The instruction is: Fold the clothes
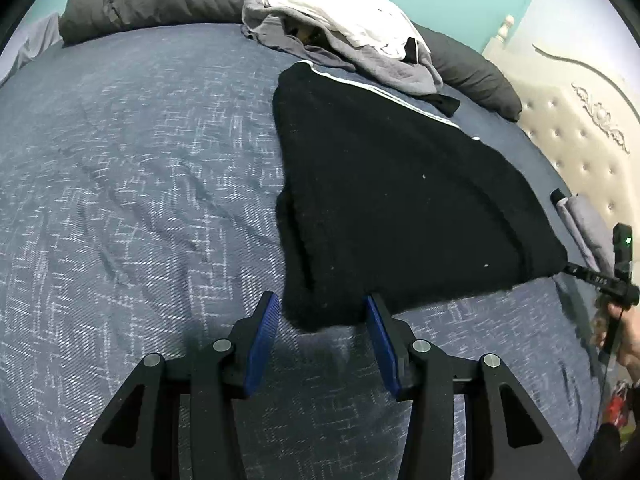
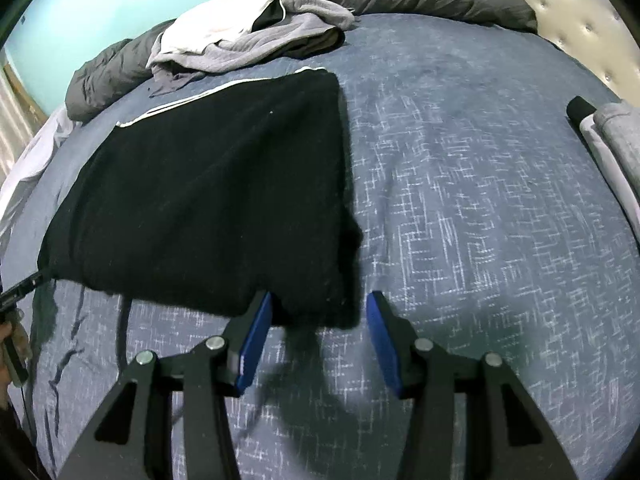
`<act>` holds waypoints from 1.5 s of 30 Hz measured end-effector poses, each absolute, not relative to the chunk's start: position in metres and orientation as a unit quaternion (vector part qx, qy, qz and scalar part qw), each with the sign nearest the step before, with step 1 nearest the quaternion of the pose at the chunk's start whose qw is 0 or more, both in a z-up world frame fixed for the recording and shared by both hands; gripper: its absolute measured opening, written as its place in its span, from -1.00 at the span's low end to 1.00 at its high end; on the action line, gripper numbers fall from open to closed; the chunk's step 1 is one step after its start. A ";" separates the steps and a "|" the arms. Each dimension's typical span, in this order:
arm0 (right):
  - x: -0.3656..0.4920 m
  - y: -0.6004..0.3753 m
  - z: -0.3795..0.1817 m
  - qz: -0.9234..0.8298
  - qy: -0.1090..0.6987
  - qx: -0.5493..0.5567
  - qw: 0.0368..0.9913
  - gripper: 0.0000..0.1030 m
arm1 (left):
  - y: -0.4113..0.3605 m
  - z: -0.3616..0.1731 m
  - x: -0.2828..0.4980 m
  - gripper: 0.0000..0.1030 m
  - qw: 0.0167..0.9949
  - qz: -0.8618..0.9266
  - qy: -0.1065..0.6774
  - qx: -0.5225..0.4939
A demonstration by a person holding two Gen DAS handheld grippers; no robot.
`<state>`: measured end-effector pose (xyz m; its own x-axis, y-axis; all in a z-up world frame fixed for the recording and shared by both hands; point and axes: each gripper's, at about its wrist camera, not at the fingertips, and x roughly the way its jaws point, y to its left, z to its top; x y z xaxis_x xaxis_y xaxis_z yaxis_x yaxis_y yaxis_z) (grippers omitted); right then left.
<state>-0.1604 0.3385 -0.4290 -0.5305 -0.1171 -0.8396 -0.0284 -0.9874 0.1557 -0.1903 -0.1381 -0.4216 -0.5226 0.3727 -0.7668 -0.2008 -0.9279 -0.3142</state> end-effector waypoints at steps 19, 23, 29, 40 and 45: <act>-0.161 0.325 -0.425 -0.882 -0.020 0.471 0.020 -0.82 | -0.129 -0.423 -0.201 -0.72 0.171 0.871 -0.083 -0.454; -0.161 0.332 -0.417 -0.888 -0.013 0.459 0.010 -0.86 | -0.133 -0.424 -0.201 -0.76 0.171 0.871 -0.090 -0.452; -0.162 0.352 -0.420 -0.889 -0.031 0.457 -0.006 -0.88 | -0.138 -0.425 -0.200 -0.77 0.169 0.871 -0.100 -0.450; -0.161 0.362 -0.438 -0.877 -0.078 0.474 0.016 -0.78 | -0.150 -0.427 -0.199 -0.61 0.164 0.858 -0.144 -0.465; -0.152 0.368 -0.425 -0.875 -0.082 0.477 -0.020 -0.34 | -0.149 -0.418 -0.193 -0.58 0.154 0.860 -0.145 -0.463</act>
